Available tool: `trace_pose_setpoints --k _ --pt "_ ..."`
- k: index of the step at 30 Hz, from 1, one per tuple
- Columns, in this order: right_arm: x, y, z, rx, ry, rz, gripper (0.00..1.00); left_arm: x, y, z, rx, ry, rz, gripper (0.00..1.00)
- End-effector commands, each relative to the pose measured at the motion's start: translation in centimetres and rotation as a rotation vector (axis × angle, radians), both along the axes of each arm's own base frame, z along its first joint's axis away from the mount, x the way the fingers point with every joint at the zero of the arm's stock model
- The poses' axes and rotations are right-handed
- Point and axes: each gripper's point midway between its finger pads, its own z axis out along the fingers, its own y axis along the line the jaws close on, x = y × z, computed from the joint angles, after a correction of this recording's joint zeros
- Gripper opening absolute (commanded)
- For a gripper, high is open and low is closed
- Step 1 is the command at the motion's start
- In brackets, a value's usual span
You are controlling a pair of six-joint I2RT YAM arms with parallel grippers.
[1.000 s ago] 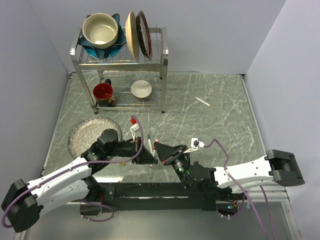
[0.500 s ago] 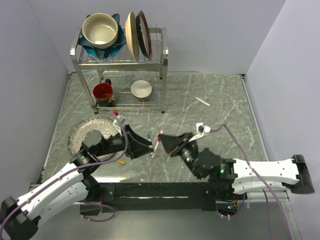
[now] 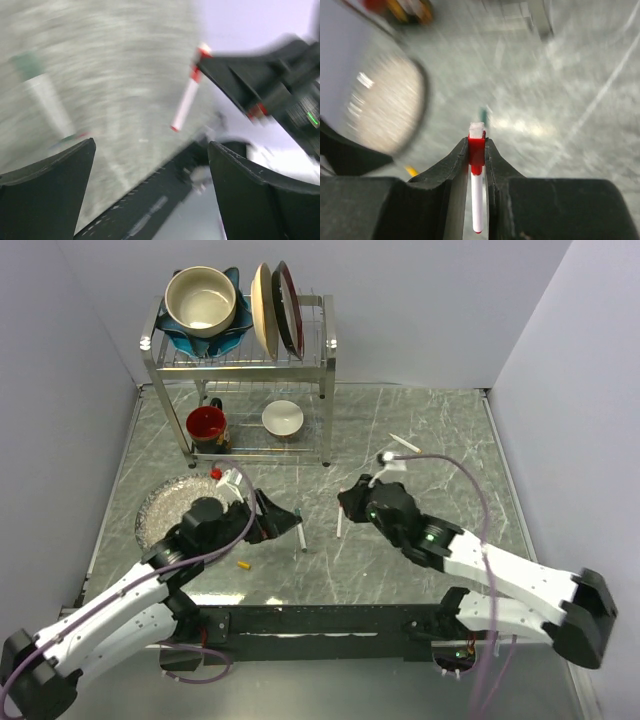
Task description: Insert the pens into the pen caps
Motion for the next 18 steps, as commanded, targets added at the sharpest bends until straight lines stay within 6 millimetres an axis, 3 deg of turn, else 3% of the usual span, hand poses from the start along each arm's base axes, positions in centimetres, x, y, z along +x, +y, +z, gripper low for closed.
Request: trace_pose_setpoints --k 1,2,5,9,13,15,16,18 --pt "-0.8 1.7 -5.7 -0.129 0.175 0.183 0.0 3.2 3.2 -3.3 0.106 0.193 0.314 0.98" --pt "-0.8 2.2 -7.6 -0.172 0.218 0.211 0.01 3.4 3.5 -3.6 0.116 0.208 0.334 0.98" --pt "0.1 3.1 -8.9 -0.198 0.255 0.22 0.02 3.5 4.8 -4.0 0.122 0.222 0.407 0.98" --pt "1.4 4.3 -12.5 -0.263 0.335 0.206 0.06 3.5 6.9 -4.2 0.092 0.221 0.515 0.97" --pt "2.5 4.9 -14.1 -0.292 0.368 0.175 0.09 3.3 8.8 -4.1 0.09 0.195 0.589 0.96" --pt "3.4 5.4 -13.8 -0.291 0.363 0.149 0.11 3.2 9.5 -3.5 0.085 0.167 0.605 0.96" --pt "3.5 5.2 -15.0 -0.319 0.39 0.14 0.13 3.2 9.7 -3.1 0.086 0.153 0.608 0.96" --pt "4.1 5.5 -15.2 -0.338 0.398 0.12 0.21 3.2 10.2 -2.6 0.098 0.129 0.618 0.96"
